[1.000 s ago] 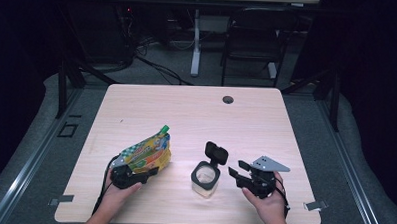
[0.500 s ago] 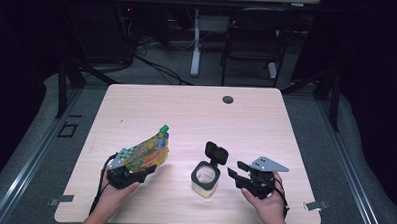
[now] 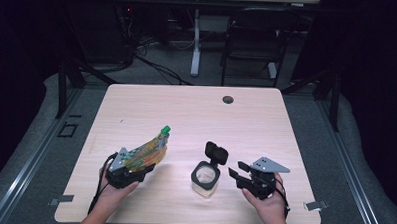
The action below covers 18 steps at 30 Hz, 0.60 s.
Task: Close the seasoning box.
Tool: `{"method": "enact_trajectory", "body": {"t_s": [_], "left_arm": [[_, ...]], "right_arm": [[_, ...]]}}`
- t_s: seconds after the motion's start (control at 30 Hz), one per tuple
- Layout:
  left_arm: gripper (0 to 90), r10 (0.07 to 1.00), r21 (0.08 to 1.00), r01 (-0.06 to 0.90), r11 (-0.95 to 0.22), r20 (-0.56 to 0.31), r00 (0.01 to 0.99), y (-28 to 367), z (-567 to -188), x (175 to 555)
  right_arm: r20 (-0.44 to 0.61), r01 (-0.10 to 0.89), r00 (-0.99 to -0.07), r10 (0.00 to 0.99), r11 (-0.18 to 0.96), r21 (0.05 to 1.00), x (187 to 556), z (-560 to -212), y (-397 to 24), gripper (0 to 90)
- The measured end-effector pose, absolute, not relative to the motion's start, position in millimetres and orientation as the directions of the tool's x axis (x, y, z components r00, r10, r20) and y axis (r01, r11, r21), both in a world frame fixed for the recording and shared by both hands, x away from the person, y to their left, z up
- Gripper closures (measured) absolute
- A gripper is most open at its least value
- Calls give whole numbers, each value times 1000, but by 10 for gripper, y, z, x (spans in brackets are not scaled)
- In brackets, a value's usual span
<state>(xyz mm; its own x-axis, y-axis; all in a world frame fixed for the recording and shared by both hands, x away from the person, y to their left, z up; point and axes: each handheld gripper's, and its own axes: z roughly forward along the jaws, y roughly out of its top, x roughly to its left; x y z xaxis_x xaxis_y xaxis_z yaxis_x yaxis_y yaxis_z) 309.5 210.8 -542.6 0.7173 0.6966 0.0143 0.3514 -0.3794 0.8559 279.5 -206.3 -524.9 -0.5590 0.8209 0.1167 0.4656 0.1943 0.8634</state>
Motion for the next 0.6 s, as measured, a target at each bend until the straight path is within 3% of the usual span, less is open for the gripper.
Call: {"method": "enact_trajectory", "body": {"t_s": [0.6], "left_arm": [[543,705,837,286,-466,155,692,2044,-5332,3068]], "right_arm": [[61,412,-561,825,215,885,2676,-5159,-2019,577]]}}
